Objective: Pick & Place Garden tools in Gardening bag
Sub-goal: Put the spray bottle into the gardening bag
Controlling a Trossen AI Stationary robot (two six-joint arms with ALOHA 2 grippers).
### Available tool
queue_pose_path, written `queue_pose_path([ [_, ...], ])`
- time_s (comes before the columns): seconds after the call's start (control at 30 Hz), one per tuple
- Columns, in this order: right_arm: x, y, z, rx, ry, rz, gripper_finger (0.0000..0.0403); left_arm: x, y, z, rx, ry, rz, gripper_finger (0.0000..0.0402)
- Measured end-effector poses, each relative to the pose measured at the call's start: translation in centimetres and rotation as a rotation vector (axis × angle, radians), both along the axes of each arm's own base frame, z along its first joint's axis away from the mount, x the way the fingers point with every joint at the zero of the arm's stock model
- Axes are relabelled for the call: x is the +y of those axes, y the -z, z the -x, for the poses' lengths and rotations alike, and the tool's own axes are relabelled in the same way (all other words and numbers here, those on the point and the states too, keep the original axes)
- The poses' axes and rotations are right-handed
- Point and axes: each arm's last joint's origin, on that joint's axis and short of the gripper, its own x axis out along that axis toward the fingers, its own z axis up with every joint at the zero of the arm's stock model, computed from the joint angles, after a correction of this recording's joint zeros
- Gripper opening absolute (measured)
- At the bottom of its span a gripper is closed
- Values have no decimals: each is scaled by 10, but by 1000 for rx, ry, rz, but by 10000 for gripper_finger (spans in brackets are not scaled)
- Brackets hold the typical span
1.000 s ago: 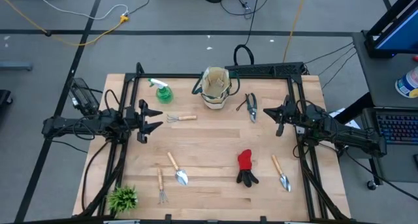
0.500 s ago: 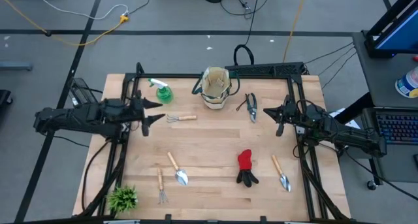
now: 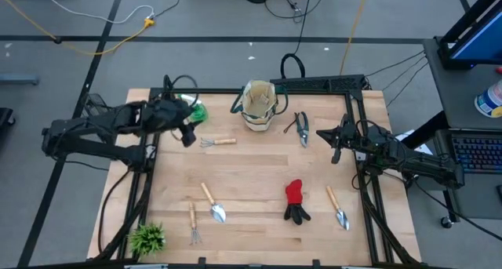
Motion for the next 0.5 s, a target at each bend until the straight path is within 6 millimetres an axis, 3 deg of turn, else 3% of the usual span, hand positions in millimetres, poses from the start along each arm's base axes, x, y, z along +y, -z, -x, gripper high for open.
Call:
queue_pose_path([
  [0.27,0,0,0,0,0,-1,0,35,-21,-13,129,-59,65,216],
  [0.5,0,0,0,-12,2,-39,0,73,-21,-21,266,-63,86,216],
])
